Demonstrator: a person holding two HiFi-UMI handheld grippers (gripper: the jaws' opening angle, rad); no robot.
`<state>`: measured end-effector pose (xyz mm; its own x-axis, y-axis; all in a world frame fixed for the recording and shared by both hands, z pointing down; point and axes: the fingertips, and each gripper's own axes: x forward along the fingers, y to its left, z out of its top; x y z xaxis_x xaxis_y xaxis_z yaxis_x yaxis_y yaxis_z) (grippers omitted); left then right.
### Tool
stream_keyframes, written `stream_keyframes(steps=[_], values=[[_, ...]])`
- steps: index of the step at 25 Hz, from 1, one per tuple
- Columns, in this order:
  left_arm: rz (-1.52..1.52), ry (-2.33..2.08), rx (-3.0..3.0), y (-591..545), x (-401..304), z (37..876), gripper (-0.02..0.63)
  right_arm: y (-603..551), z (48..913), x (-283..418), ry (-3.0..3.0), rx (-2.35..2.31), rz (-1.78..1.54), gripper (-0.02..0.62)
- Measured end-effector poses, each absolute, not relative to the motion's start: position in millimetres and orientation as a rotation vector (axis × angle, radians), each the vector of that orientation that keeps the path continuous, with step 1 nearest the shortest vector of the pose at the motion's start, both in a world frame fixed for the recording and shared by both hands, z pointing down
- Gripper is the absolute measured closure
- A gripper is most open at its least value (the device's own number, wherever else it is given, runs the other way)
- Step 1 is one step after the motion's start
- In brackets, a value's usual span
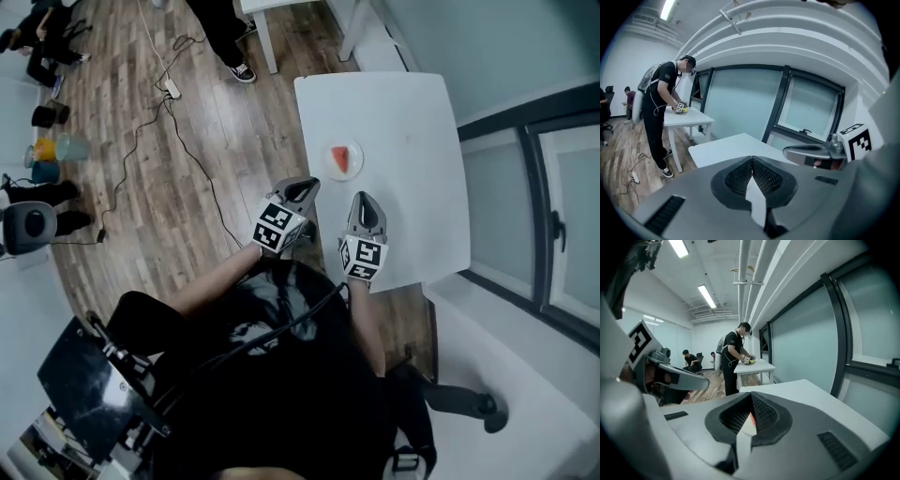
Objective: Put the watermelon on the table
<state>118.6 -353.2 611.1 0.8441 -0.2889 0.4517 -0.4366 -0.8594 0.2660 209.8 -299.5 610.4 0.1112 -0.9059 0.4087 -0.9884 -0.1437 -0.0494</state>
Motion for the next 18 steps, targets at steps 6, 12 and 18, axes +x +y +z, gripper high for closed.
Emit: stream_keyframes(steps=[6, 12, 18], values=[[0.607, -0.464, 2.743, -338, 124, 610, 0.601, -275, 610, 200, -1.914, 2.167, 0.561, 0.583], [0.628, -0.484, 2.775, -341, 115, 609, 0.601, -270, 605, 207, -1.914, 2.232, 0.6, 0.583], [0.638, -0.477, 2.776, -343, 114, 603, 0.601, -276, 602, 204, -1.937, 2.217, 0.587, 0.583]])
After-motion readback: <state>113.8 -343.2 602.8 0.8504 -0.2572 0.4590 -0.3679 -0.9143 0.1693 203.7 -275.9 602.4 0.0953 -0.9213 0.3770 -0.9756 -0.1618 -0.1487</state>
